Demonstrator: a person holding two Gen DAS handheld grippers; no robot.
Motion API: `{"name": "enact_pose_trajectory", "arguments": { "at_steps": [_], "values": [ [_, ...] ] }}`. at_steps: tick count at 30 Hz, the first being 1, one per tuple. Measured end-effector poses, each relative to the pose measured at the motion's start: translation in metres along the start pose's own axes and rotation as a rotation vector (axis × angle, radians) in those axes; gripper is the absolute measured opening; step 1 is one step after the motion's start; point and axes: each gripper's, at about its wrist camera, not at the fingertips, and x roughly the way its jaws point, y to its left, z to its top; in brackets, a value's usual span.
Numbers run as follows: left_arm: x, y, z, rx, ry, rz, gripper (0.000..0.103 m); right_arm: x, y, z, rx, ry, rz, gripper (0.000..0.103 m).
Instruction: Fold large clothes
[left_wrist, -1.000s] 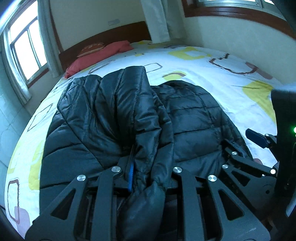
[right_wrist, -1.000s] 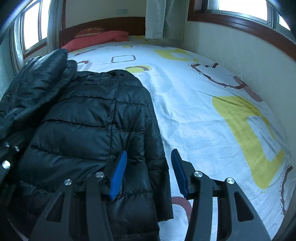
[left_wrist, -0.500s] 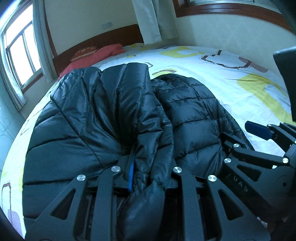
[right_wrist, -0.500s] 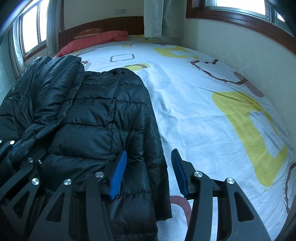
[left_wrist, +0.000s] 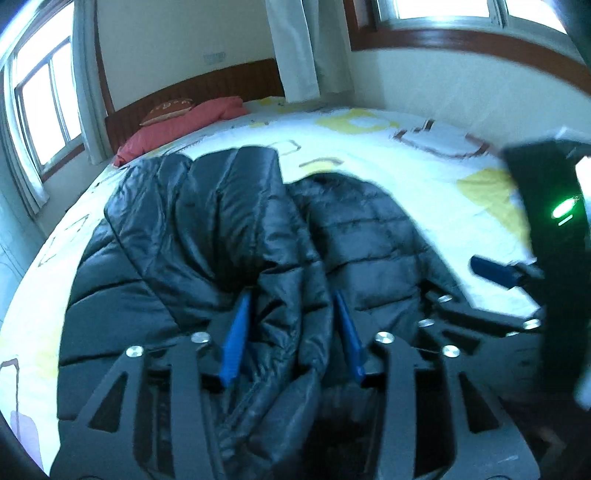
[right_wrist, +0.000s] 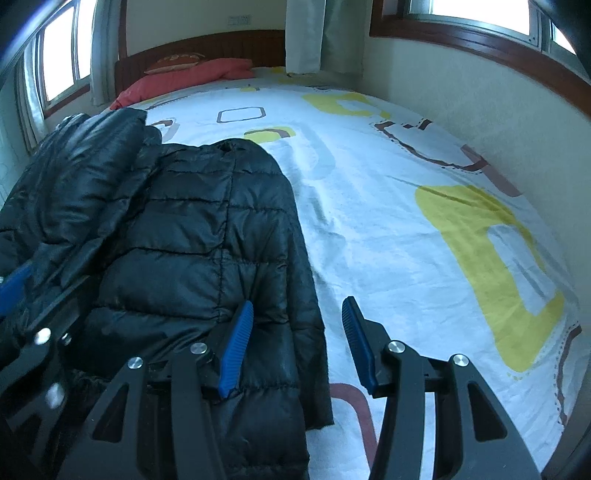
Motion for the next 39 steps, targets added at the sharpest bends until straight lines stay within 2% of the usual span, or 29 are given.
{"name": "enact_pose_trajectory", "arguments": {
  "at_steps": [4,7,9,11,13,16,21,24,25,27,32,37,39],
  "values": [
    [-0.045,0.007,0.009,-0.036,-0.048,-0.085,0.048,-0.016,-0.004,0.002,0.011,-0.015,-0.014,0.05],
    [-0.079,0.019,0.013,-0.063,-0.103,-0.115,0.05,-0.031,-0.005,0.006,0.024,-0.037,-0.013,0.05],
    [-0.098,0.031,0.012,-0.085,-0.137,-0.12,0.059,-0.039,-0.003,0.007,0.029,-0.05,-0.008,0.051],
    [-0.116,0.054,0.009,-0.131,-0.174,-0.104,0.06,-0.048,0.001,0.009,0.022,-0.064,-0.007,0.051],
    [-0.128,0.09,0.003,-0.227,-0.191,-0.079,0.061,-0.054,0.007,0.011,0.018,-0.072,0.001,0.051],
    [-0.125,0.147,-0.01,-0.408,-0.17,-0.047,0.061,-0.058,0.018,0.015,0.008,-0.074,0.02,0.051],
    [-0.081,0.218,-0.043,-0.675,-0.029,0.068,0.061,-0.056,0.035,0.024,0.031,-0.054,0.091,0.051],
    [-0.053,0.243,-0.061,-0.803,0.044,0.068,0.061,-0.05,0.041,0.033,0.092,-0.03,0.199,0.051],
    [-0.046,0.247,-0.064,-0.825,0.057,0.063,0.061,-0.048,0.041,0.036,0.115,-0.021,0.232,0.051],
    [-0.032,0.251,-0.068,-0.851,0.076,0.045,0.061,-0.038,0.041,0.041,0.19,0.011,0.325,0.062],
    [-0.011,0.254,-0.075,-0.933,0.094,-0.03,0.061,-0.006,0.047,0.05,0.349,0.125,0.547,0.064],
    [-0.003,0.261,-0.086,-1.045,0.092,-0.098,0.065,0.026,0.051,0.054,0.487,0.208,0.696,0.068],
    [0.002,0.263,-0.091,-1.095,0.096,-0.134,0.066,0.036,0.057,0.055,0.494,0.237,0.71,0.07]
  ]
}}
